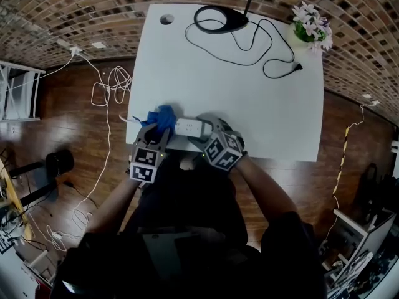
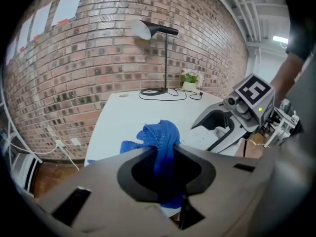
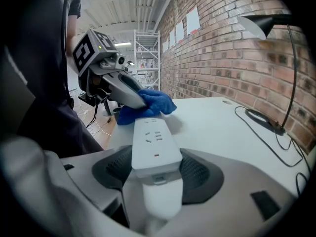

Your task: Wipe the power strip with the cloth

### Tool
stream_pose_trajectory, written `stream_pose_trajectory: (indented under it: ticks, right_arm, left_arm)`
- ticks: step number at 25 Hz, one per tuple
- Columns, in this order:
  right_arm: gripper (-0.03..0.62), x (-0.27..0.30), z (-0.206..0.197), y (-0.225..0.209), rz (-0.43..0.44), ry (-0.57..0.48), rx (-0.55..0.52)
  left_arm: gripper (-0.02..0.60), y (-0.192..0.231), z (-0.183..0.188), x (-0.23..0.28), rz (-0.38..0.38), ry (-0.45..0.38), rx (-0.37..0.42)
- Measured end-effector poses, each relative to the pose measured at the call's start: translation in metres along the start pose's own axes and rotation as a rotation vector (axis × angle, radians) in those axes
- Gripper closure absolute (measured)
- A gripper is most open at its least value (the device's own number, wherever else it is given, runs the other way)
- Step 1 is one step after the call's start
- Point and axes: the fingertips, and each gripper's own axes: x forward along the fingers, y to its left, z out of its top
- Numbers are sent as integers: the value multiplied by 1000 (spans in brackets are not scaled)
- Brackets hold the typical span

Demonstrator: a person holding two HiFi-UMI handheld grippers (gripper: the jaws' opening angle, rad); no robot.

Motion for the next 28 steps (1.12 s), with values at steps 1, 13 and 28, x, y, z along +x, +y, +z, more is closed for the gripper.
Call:
stream_pose_trajectory:
  ticks: [1, 13, 28]
  right_arm:
    - [298, 0, 0, 0, -1, 0, 0]
    - [298, 0, 1, 1, -3, -3, -2]
    - [298, 0, 1, 2, -8, -19, -12]
  left_arm:
    - [512, -8, 2, 3, -20, 4, 15]
    - [511, -50, 14, 19, -101, 64, 92]
    - [512, -91, 27, 38, -191, 119, 151]
